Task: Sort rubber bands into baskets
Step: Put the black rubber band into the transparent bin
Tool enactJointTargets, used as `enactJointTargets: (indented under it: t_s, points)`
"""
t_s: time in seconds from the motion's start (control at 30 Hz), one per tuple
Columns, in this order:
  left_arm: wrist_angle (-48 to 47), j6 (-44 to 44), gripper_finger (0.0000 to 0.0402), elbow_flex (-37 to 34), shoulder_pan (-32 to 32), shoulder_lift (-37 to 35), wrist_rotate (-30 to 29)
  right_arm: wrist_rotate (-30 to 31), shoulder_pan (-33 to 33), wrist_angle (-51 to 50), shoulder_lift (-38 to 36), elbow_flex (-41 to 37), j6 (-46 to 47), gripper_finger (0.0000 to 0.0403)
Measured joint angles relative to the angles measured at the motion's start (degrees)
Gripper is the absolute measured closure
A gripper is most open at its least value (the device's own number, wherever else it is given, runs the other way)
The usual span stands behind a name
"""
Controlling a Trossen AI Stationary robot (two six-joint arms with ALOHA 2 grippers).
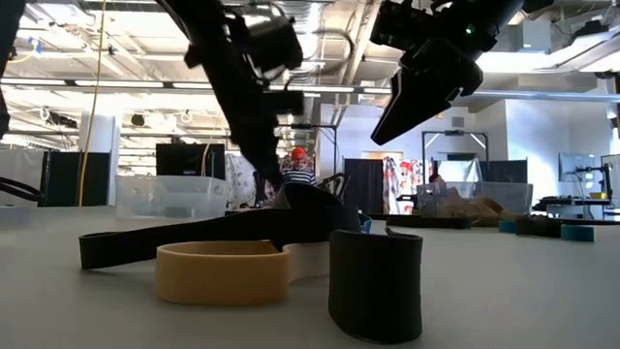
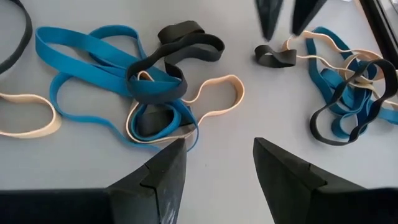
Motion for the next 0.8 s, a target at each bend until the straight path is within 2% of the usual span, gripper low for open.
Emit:
enactJointTargets:
  t_s: [0.2,0.4,0.5,0.63,0.8]
  points:
    - [1.2,-5.0,0.0257,0.0,0.5,5.7,-0.8,0.0,0.0,-0.1,0.0,0.0,0.0,0.0186]
    - [3.0,-4.8,0.0263,0.2,0.6,9.2,-5.4,0.0,0.0,-0.2,0.0,0.0,-0.1,0.0186]
    - [3.1,-3.4,0.0293,0.2,0.6,9.2,-5.4,0.0,0.0,-0.2,0.0,0.0,-0.1,0.0186]
    - [1.9,-1.3,0.038,-0.1,0.6,7.3,-5.3,0.0,0.0,-0.1,0.0,0.0,-0.1,0.0186]
    - [0.5,0.8,0.0398,0.0,0.4,2.4,-5.6,0.0,0.0,-0.2,0.0,0.0,-0.1,0.0186]
